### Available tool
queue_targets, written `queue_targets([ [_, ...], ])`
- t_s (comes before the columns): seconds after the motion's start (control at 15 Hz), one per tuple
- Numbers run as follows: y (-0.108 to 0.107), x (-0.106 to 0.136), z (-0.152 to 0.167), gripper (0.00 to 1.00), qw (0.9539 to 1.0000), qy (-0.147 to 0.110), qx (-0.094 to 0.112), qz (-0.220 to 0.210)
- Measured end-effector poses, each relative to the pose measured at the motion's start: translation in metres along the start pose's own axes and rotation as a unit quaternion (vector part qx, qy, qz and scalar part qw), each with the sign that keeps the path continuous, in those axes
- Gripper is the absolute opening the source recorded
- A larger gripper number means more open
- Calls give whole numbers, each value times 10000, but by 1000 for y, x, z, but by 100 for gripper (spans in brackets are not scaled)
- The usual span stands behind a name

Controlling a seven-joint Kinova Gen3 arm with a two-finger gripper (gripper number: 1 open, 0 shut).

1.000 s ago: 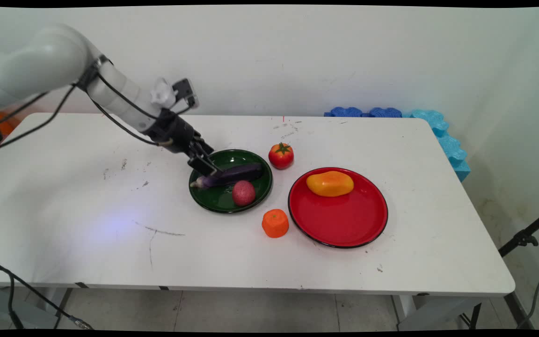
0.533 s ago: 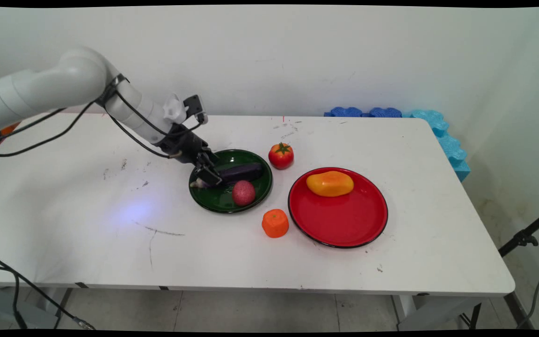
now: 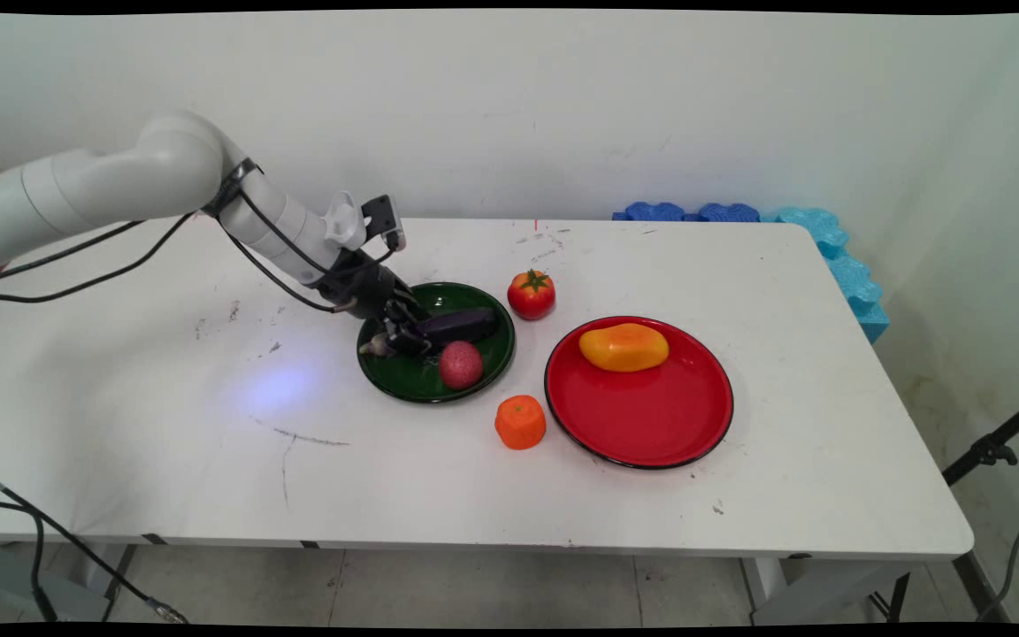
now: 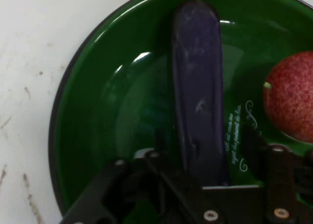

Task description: Pick up the eggplant from the green plate, then place the picked object on the table

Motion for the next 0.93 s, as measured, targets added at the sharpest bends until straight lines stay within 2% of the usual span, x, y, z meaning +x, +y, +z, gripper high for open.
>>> queue_targets([
  [0.47, 3, 6, 2, 0, 9998, 117, -28, 171],
  [0.8, 11, 42, -24, 0, 9971, 458, 5, 614],
  [0.93, 22, 66, -41, 0, 9950, 685, -35, 729],
])
